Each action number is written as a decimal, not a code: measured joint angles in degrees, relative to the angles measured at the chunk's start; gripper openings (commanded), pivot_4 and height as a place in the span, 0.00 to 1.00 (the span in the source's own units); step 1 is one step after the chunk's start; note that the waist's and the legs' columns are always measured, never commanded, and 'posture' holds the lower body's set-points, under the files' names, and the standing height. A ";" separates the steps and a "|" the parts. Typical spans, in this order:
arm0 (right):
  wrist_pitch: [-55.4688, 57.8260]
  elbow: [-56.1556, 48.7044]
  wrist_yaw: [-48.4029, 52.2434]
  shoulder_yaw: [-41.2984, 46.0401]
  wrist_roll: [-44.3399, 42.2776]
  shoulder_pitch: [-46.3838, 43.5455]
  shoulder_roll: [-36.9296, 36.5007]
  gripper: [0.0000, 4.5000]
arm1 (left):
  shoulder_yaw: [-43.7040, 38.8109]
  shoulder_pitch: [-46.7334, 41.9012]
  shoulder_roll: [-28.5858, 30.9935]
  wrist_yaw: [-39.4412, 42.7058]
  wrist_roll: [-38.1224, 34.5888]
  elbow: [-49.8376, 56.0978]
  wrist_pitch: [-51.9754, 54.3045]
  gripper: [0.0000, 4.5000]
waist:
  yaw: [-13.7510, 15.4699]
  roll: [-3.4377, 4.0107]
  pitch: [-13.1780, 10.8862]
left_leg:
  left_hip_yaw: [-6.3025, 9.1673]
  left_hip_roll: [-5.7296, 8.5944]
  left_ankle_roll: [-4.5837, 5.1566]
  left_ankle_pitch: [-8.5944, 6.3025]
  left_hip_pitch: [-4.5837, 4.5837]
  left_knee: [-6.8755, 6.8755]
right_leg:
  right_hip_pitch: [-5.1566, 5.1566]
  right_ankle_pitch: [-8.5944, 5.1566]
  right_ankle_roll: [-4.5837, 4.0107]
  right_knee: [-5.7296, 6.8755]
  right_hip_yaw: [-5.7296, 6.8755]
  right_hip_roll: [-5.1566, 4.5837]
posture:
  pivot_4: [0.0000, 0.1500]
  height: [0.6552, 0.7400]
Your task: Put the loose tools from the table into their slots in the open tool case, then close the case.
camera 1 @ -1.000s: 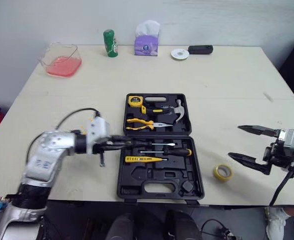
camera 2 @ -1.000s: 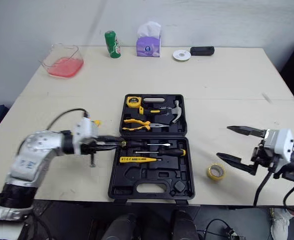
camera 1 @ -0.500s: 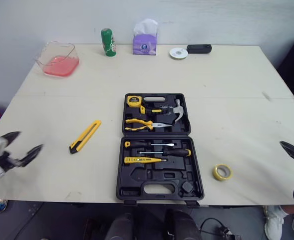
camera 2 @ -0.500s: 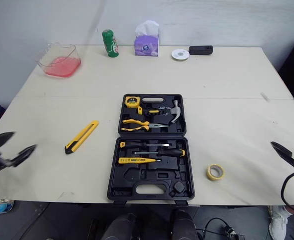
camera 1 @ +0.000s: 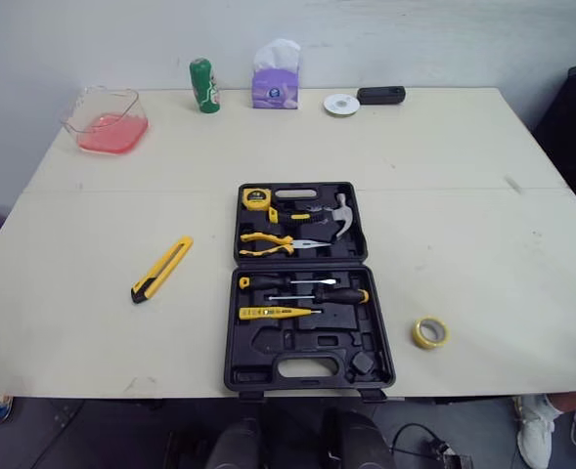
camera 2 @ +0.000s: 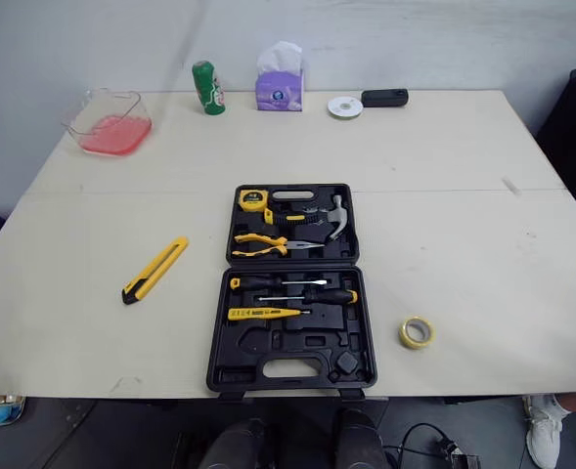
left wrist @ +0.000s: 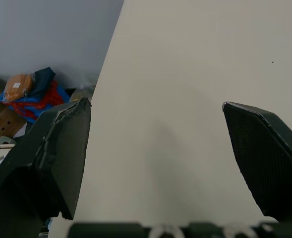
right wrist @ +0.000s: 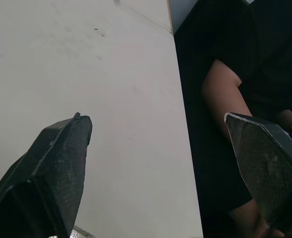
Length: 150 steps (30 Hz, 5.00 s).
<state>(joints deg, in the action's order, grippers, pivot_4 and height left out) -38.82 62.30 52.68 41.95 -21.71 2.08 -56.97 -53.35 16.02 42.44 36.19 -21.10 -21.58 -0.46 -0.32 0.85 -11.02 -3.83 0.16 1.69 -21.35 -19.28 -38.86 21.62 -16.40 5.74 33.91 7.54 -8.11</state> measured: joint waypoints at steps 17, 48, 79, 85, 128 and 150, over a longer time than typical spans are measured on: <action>4.70 -12.46 11.84 -4.47 -6.21 -9.40 6.46 1.00 | 7.77 -2.50 -1.12 1.72 -3.91 15.34 5.89 0.99 | -0.05 0.09 -0.03 | -0.04 -0.01 0.01 -0.01 -0.01 -0.01 | 0.02 0.00 0.00 0.03 -0.03 0.02 | 1.00 1.00; 34.39 -68.22 24.11 -25.78 -20.23 -9.37 16.97 1.00 | 44.57 -31.12 5.67 -5.35 -3.24 26.73 49.08 0.99 | 1.02 0.17 -0.20 | 0.04 -0.05 0.33 0.19 -0.24 -0.09 | 0.06 0.02 0.04 0.09 0.02 0.40 | 1.00 1.00; 36.61 -70.25 22.71 -25.75 -17.22 -8.40 15.62 1.00 | 43.31 -28.59 4.75 3.55 3.40 26.30 24.71 0.28 | 1.59 0.07 -0.16 | -0.02 -0.12 0.25 0.26 -0.68 -0.21 | 0.61 0.01 0.00 0.28 -0.08 0.34 | 1.00 1.00; 36.36 -70.00 23.47 -24.42 -16.38 -6.57 13.66 1.00 | 41.59 -29.35 7.89 12.93 -2.95 37.91 24.50 0.28 | 1.88 0.03 -0.13 | 0.00 0.01 0.38 0.33 -1.12 -0.28 | 0.88 0.03 0.05 0.25 0.11 0.52 | 1.00 1.00; 32.63 -71.10 27.67 -16.89 -15.51 7.16 10.98 1.00 | 78.68 -44.19 -4.51 20.23 4.79 42.82 37.96 0.28 | 1.95 -0.11 -0.20 | 0.00 0.16 0.52 0.63 -0.99 -0.45 | 0.71 0.14 0.20 0.52 -0.08 0.64 | 1.00 1.00; 34.87 -72.05 24.45 -17.83 -15.26 3.72 10.98 1.00 | 74.16 -45.87 -7.03 26.24 3.56 38.61 29.51 0.98 | 1.91 -0.11 -0.19 | 0.15 0.15 0.52 0.62 -0.97 -0.77 | 0.56 0.15 0.20 0.64 -0.01 0.61 | 1.00 1.00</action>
<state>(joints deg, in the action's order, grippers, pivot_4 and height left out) -3.94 -9.75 77.14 24.12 -36.98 5.80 -45.98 20.82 -29.85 35.41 62.43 -17.54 17.03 29.05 1.59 0.74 -11.21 -3.68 0.31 2.21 -20.73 -20.24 -39.63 22.18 -16.25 5.94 34.55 7.53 -7.51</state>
